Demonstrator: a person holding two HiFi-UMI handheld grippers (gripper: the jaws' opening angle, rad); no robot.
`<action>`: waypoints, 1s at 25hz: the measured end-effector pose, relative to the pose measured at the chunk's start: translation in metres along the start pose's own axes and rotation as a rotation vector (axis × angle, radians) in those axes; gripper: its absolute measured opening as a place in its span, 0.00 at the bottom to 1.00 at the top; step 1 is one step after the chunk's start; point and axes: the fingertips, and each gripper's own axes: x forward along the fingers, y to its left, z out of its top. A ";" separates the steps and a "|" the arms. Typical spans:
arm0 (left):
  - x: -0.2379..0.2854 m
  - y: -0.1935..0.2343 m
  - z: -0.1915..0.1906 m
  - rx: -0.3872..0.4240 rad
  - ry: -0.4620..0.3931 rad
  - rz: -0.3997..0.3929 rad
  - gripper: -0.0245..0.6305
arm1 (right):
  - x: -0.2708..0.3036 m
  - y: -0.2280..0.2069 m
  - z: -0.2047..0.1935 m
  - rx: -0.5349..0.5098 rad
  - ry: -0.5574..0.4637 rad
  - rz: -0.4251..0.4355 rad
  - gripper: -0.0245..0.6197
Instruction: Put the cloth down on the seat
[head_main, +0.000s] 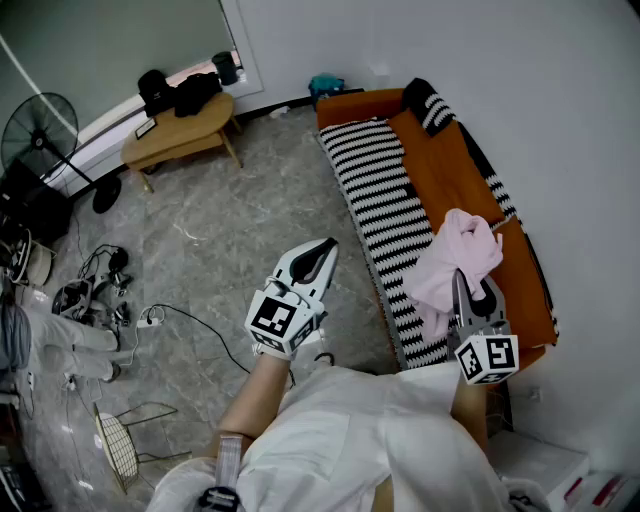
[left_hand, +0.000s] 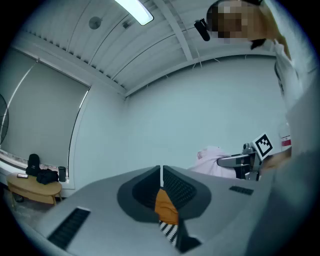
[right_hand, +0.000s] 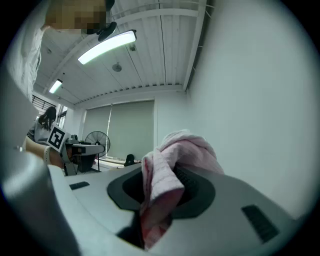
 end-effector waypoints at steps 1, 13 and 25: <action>-0.002 -0.002 0.001 -0.006 0.000 -0.020 0.08 | -0.006 0.005 0.001 -0.006 0.006 -0.017 0.23; -0.037 0.020 0.000 -0.053 -0.016 -0.034 0.08 | -0.003 0.049 0.009 -0.044 0.023 -0.020 0.22; -0.052 0.037 -0.007 -0.075 -0.007 -0.035 0.08 | 0.003 0.067 0.008 0.008 0.026 -0.025 0.22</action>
